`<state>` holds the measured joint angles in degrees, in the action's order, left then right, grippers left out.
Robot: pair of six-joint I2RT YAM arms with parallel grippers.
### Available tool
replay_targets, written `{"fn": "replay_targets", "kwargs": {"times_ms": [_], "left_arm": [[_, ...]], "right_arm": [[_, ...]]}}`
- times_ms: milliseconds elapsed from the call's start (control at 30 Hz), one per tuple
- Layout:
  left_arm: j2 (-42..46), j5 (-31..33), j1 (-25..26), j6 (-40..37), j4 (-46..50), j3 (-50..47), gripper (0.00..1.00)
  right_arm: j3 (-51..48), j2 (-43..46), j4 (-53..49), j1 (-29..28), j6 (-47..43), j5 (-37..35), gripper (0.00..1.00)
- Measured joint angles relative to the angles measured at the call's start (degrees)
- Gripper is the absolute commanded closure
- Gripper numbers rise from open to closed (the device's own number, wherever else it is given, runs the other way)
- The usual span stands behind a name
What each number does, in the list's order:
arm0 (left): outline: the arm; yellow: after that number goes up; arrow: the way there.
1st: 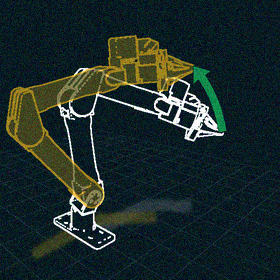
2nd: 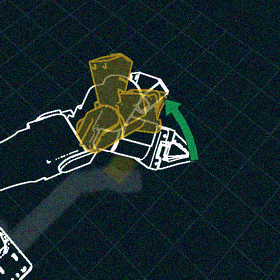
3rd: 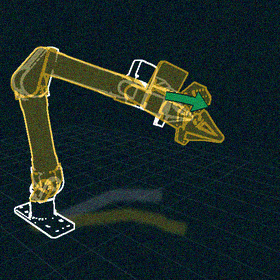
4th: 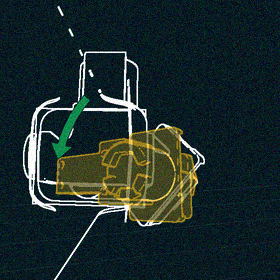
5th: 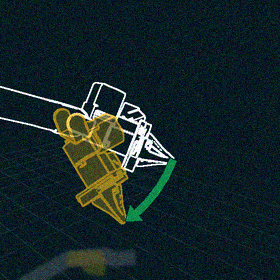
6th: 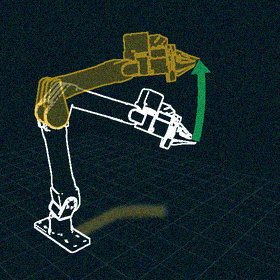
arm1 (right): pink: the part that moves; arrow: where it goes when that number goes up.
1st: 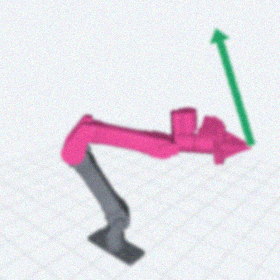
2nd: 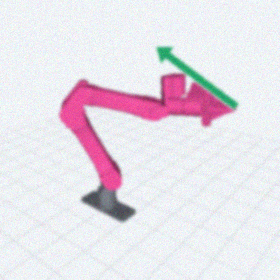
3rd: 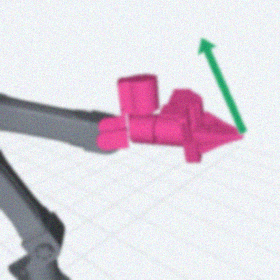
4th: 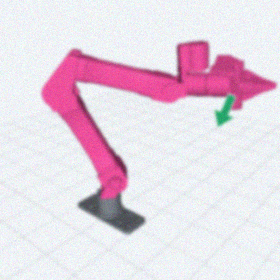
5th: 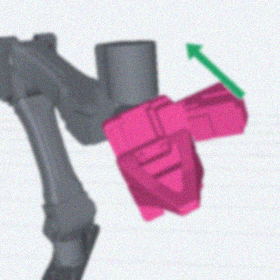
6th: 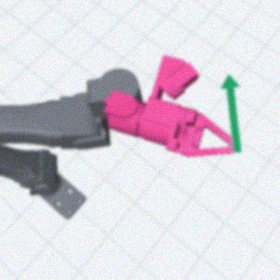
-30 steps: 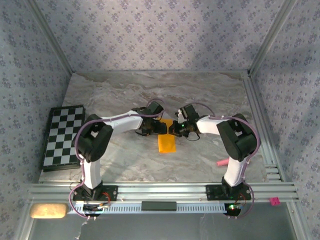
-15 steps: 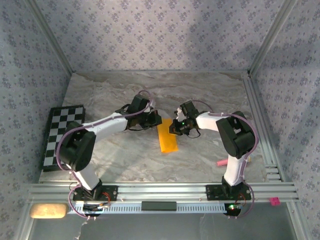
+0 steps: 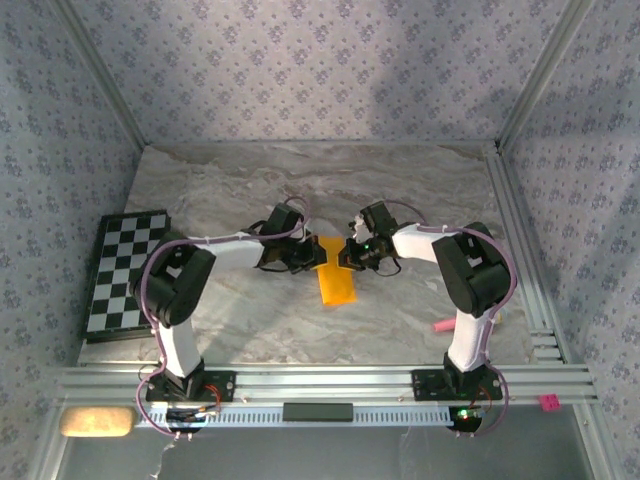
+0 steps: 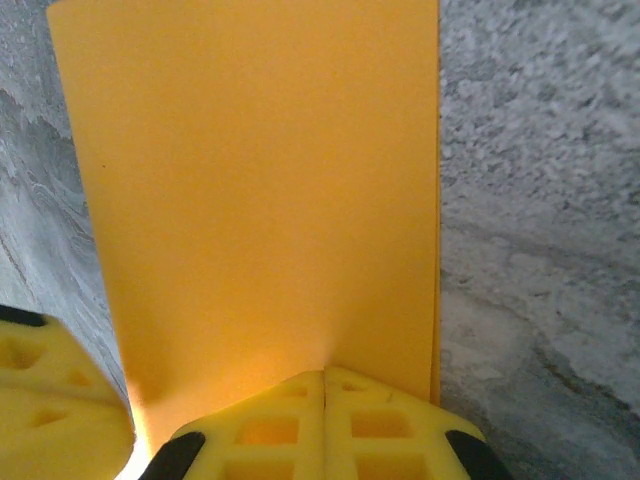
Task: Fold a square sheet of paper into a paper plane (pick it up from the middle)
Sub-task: First fold the square sheet of paper in half at the center of the table.
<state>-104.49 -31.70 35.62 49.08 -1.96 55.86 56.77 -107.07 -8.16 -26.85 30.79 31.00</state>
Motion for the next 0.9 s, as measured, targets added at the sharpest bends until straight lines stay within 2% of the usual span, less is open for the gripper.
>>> {"fn": "replay_targets", "kwargs": {"times_ms": [533,900], "left_arm": [[-1.5,2.6,-0.1,-5.6,-1.3,-3.6,1.0],[2.9,1.2,0.5,0.2,0.0,-2.5,1.0]], "right_arm": [[-1.4,0.4,2.2,-0.1,1.5,0.1,1.0],[-1.5,0.6,2.2,-0.3,1.8,-0.4,1.0]]}}
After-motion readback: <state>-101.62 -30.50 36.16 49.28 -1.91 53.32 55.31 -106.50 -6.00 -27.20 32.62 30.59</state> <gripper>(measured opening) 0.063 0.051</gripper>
